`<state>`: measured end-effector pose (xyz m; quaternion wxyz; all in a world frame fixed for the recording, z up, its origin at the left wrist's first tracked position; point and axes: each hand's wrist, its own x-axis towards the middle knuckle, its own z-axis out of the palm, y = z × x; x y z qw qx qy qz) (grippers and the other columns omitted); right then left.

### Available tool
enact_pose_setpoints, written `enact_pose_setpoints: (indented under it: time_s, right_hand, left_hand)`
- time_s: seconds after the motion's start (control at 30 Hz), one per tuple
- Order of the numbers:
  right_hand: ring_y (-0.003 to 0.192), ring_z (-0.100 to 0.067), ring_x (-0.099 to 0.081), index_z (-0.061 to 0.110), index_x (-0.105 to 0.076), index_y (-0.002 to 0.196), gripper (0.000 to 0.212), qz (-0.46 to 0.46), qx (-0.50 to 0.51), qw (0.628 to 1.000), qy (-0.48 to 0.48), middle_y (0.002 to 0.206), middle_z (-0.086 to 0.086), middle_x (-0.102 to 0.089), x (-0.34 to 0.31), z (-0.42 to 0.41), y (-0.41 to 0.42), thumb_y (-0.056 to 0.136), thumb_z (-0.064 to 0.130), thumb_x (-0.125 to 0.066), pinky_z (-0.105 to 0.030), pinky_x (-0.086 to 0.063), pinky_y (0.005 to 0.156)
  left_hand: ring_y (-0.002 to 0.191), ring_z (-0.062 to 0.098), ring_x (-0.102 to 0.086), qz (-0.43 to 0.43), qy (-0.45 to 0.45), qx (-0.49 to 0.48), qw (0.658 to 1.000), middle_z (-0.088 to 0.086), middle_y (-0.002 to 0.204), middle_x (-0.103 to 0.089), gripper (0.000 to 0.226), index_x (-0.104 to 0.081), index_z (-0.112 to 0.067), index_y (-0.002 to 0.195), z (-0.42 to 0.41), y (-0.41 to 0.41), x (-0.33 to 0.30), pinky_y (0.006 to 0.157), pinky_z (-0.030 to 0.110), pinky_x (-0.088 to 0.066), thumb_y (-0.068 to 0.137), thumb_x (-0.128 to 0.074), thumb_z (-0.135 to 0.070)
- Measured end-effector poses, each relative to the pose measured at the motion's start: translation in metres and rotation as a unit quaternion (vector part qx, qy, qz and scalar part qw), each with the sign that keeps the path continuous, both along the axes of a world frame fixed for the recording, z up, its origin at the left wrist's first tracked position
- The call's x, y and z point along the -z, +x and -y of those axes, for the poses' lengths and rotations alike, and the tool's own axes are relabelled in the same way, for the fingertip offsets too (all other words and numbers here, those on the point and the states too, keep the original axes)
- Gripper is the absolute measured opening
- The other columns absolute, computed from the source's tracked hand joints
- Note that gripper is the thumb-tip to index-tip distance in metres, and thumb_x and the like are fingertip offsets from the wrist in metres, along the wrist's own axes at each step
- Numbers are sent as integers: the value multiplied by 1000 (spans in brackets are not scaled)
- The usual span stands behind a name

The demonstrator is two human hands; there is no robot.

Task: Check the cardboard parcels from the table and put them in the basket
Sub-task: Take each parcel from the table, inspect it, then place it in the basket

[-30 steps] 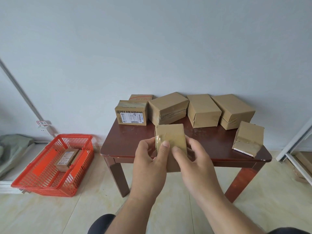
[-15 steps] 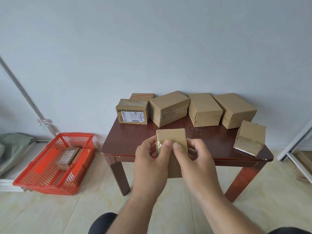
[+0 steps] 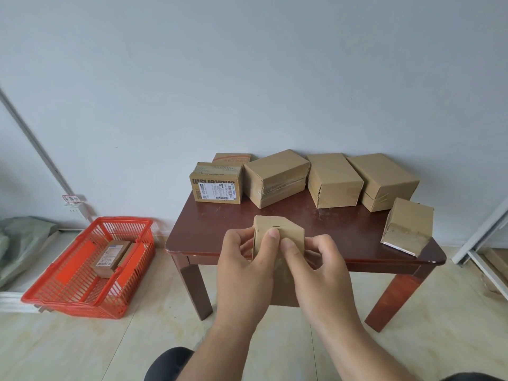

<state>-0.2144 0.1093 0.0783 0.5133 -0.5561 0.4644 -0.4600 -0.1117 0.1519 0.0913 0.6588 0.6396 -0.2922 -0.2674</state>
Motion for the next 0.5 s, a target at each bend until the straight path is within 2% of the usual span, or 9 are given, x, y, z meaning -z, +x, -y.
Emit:
enact_pose_setpoints:
  time_s: [0.03,0.1,0.17,0.2,0.3,0.37,0.43,0.47,0.5]
  right_hand:
    - [86,-10,-73,25,-66,91,28,7,10,1000,12,92,6,-75,-3,1,0,90,51,-76,-33,-57,72]
    - [77,-7,-68,21,-64,90,34,14,26,999,37,84,7,-71,-9,4,0,91,54,-72,-28,-49,67]
    - [76,-8,-62,17,-62,92,37,22,29,998,58,83,7,-66,-12,6,-1,94,53,-69,-27,-43,65]
    - [80,-9,-62,16,-61,95,36,27,26,997,68,87,5,-66,-12,7,-1,96,51,-67,-29,-42,66]
    - [94,-16,-67,21,-61,104,19,53,8,994,99,102,-1,-70,-7,8,-1,103,40,-60,-33,-49,71]
    - [99,-15,-69,28,-62,107,8,85,2,989,117,108,-1,-71,-5,7,-2,106,32,-55,-35,-55,78]
    - [99,-8,-69,33,-62,111,11,97,0,989,108,108,5,-72,-5,5,-3,108,29,-52,-30,-55,79]
    - [96,-3,-70,34,-62,114,12,91,0,992,90,108,8,-72,-5,4,-4,107,28,-53,-27,-54,77]
    - [95,0,-71,36,-62,118,15,82,-5,995,64,108,11,-74,-4,3,-4,106,28,-57,-25,-54,77]
  left_hand:
    - [95,5,-72,12,2,3,1000,-13,98,-76,27,-64,-32,104,0,-1,3,74,22,-56,89,-75,-52]
    - [106,6,-70,50,9,6,999,-14,108,-74,31,-62,-36,109,-1,-4,12,90,34,-59,89,-76,-54]
    - [115,2,-66,97,17,8,995,-20,117,-69,36,-59,-40,115,-2,-7,18,97,40,-56,88,-76,-57]
    - [118,-1,-62,127,23,8,992,-25,121,-66,36,-58,-43,115,-2,-8,21,98,38,-55,88,-76,-57]
    - [126,-12,-49,236,36,17,971,-43,133,-49,32,-53,-50,115,-8,-11,25,97,19,-46,91,-74,-50]
    - [135,-10,-46,293,27,13,956,-37,146,-46,38,-59,-40,127,-10,-13,31,103,17,-42,92,-74,-48]
    - [140,-7,-45,299,8,19,954,-29,151,-45,47,-60,-28,132,-11,-16,34,107,18,-42,91,-74,-44]
    - [137,-9,-47,269,-6,26,963,-27,150,-47,46,-59,-24,131,-12,-17,33,104,15,-44,91,-76,-38]
    - [131,-10,-53,203,-22,40,978,-23,145,-51,44,-57,-21,128,-14,-18,28,98,11,-46,91,-77,-32]
